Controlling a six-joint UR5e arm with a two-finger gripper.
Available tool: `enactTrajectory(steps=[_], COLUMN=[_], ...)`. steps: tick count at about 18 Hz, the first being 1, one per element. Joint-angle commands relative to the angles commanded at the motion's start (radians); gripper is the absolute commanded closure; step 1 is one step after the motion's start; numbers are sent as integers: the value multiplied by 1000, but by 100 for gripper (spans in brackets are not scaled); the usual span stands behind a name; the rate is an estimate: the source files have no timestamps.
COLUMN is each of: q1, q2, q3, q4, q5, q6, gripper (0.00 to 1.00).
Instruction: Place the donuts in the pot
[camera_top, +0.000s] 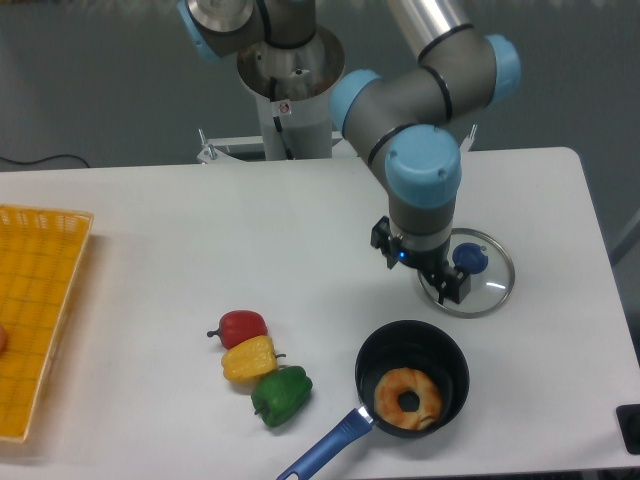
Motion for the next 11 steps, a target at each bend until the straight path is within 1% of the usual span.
enactTrajectory(steps=[1, 3, 5, 7, 9, 11], q1=[-5, -5, 0, 3, 3, 5], q2=[3, 35, 37, 38, 38, 38], q3=[0, 0, -5, -5, -8, -8], q4=[-15, -20, -26, -43, -45, -45], q5=[-8, -27, -61, -63, -63, -63], q6=[0, 2, 3, 23, 55, 57], gripper=[0, 0, 0, 0, 0, 0])
